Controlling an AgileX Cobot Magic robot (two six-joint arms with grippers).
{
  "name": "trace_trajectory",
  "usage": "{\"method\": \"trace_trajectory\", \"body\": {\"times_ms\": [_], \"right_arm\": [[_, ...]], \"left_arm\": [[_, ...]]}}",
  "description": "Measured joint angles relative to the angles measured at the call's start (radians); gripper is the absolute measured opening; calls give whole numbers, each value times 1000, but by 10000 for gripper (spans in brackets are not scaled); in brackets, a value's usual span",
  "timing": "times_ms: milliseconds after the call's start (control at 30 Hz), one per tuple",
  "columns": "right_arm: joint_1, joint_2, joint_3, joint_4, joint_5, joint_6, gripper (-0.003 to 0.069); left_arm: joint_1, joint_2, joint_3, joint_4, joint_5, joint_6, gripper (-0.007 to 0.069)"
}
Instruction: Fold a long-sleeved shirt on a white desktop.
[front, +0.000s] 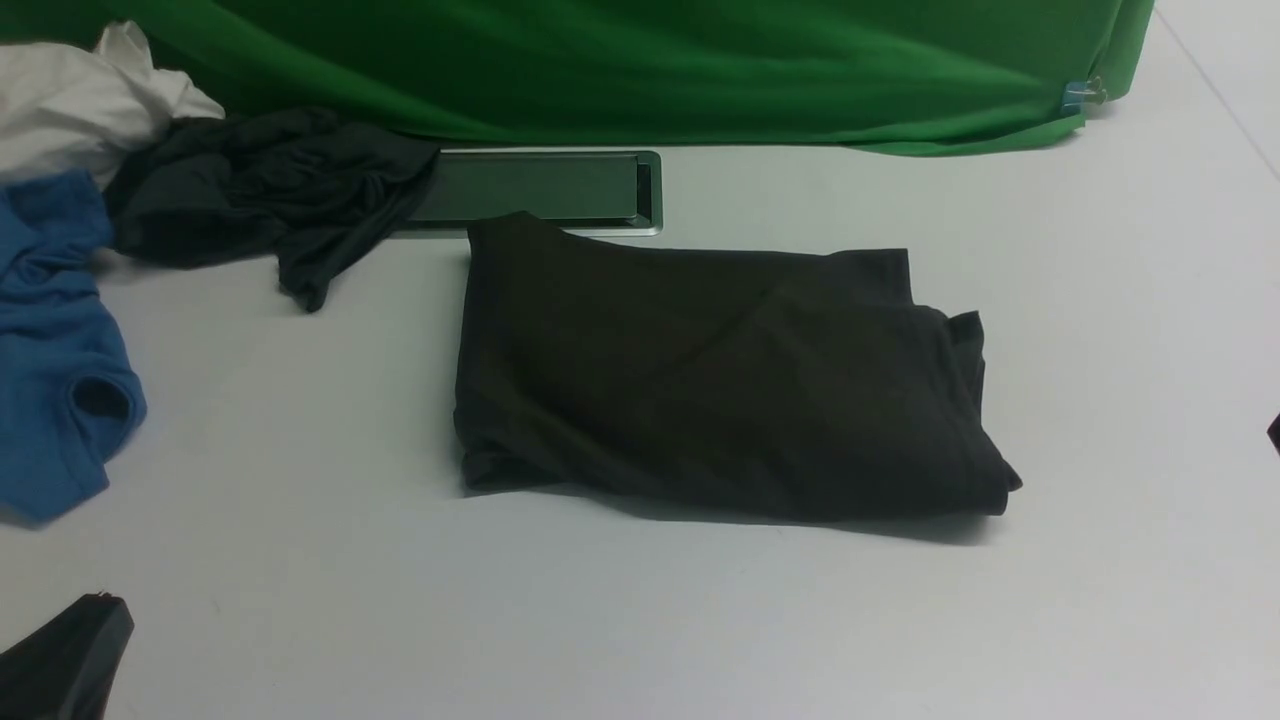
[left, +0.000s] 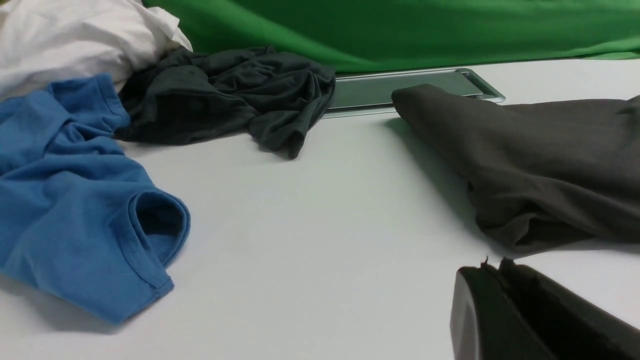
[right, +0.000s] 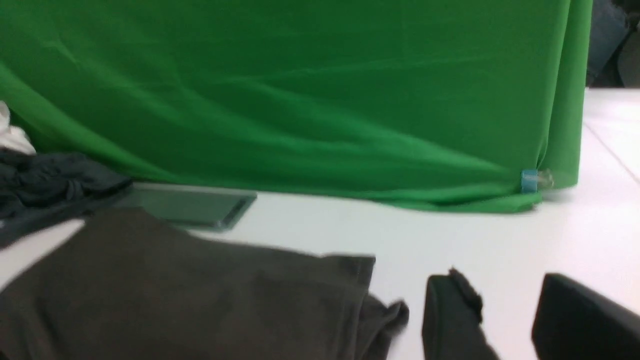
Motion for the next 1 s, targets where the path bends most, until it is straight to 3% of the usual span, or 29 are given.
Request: {"method": "trace_trajectory", "body": {"times_ms": [300, 567, 800, 1000], "right_arm": [[0, -242, 10, -1, -2, -9, 239], [-46, -409, 10, -4, 13, -159, 239], [-167, -480, 14, -18, 418, -195, 239], [-277, -518, 81, -34, 488, -119, 239]], "left_arm": [[0, 0, 0, 0, 0, 0, 37], [0, 0, 0, 0, 0, 0, 37], [0, 0, 0, 0, 0, 1, 37], [0, 0, 0, 0, 0, 4, 37]]}}
